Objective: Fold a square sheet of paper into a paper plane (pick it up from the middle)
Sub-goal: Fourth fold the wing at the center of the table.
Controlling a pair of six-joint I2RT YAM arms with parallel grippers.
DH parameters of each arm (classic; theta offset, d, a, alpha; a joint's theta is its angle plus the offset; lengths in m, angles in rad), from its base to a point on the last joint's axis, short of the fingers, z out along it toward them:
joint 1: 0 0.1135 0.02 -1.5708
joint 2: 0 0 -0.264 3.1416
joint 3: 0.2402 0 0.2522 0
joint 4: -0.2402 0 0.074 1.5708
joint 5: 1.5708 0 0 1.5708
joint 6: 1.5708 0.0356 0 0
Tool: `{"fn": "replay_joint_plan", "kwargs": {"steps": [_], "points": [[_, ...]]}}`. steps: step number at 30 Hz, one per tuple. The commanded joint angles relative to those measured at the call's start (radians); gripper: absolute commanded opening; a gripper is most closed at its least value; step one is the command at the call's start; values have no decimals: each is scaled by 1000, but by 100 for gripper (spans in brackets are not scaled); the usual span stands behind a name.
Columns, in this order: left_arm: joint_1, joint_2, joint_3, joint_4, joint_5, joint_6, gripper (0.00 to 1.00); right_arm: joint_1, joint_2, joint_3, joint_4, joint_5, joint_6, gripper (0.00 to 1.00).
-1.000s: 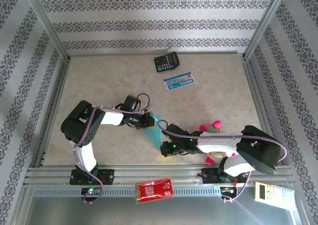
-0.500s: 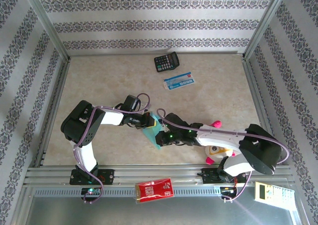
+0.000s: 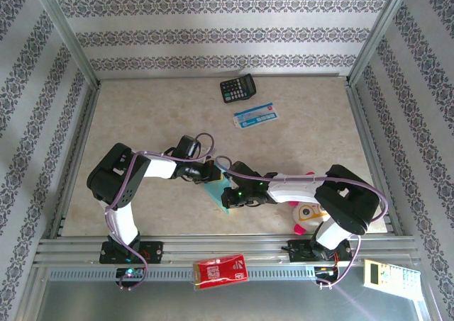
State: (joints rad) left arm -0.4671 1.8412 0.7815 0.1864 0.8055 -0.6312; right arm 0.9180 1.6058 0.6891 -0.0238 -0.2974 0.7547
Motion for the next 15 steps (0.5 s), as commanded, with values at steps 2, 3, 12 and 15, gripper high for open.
{"fn": "replay_joint_plan", "kwargs": {"steps": [2,3,12,15], "points": [[25,67,-29,-136,-158,37,8,-8,22,-40,19,-5,5,6],[24,66,-29,-138,-160,39,8,-7,21,-48,16,-4,9,6],[25,70,-29,-148,-173,43,8,18,-28,-106,-9,-5,29,6],[25,71,-28,-156,-177,45,8,34,-46,-110,-10,-21,27,6]]}}
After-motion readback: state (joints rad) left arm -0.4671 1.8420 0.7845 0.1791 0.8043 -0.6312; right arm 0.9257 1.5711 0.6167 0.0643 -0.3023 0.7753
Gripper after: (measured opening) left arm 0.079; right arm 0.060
